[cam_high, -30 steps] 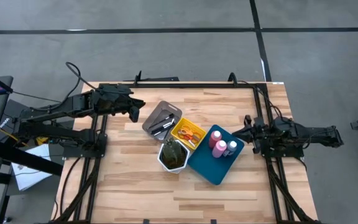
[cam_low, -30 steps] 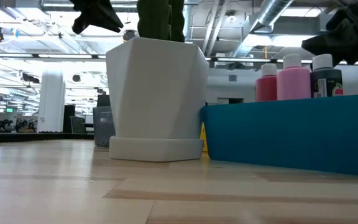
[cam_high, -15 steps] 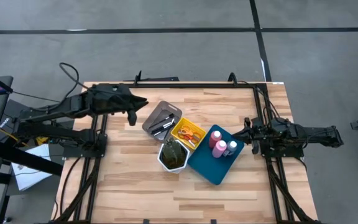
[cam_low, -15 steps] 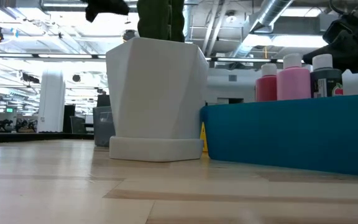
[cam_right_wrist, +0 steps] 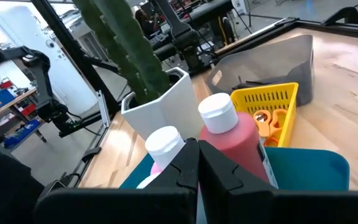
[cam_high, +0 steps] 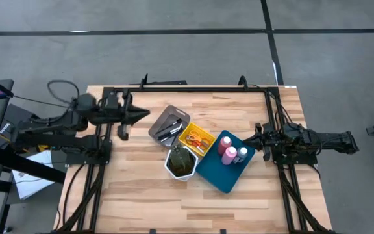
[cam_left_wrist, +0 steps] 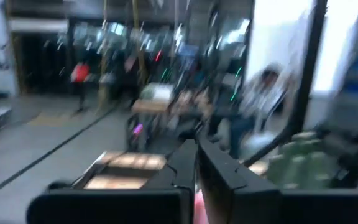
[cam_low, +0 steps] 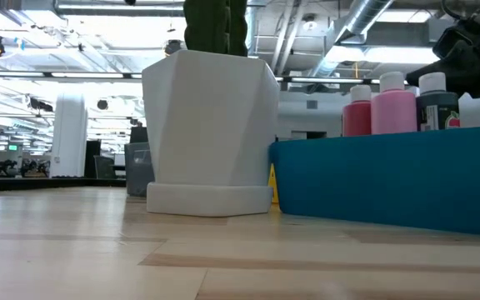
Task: Pick & Place Paint Supplies
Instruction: Return to Home Position
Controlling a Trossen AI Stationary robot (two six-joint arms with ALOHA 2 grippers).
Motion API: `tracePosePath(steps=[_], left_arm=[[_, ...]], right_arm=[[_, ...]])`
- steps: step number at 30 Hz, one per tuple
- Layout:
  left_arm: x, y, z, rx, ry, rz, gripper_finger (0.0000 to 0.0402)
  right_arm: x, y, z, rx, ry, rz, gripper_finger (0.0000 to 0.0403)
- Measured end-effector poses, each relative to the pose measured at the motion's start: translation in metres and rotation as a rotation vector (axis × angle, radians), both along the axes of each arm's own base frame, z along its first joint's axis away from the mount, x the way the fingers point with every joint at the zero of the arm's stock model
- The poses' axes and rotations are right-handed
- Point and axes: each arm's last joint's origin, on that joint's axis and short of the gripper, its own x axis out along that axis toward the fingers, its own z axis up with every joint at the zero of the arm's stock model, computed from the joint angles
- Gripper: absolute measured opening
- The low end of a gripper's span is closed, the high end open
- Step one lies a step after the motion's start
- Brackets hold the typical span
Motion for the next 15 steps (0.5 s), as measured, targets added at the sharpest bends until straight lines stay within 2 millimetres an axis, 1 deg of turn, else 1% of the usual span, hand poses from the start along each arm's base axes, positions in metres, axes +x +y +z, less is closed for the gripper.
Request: tracePosePath(steps=[3, 6, 9, 11, 15], left_arm=[[-0.013, -0.007, -0.025, -0.047, -0.101, -0.053, 0.0004], [-0.024, -0.015, -0.056, -0.054, -0.092, -0.051, 0.0001], [-0.036, -0.022, -0.082, -0.008, -0.083, -0.002, 0.0000], [-0.045, -0.024, -0.097, 0.020, -0.091, 0.040, 0.0000], [-0.058, -0.026, -0.119, 0.084, -0.112, 0.090, 0.0000]], right_arm=[[0.000, 0.000, 0.000, 0.000, 0.000, 0.000, 0.0000], [0.000, 0.000, 0.000, 0.000, 0.001, 0.000, 0.0000], [0.000, 0.000, 0.000, 0.000, 0.000, 0.000, 0.0000], [0.000, 0.000, 0.000, 0.000, 0.000, 0.000, 0.0000], [0.000, 0.000, 0.000, 0.000, 0.000, 0.000, 0.0000]])
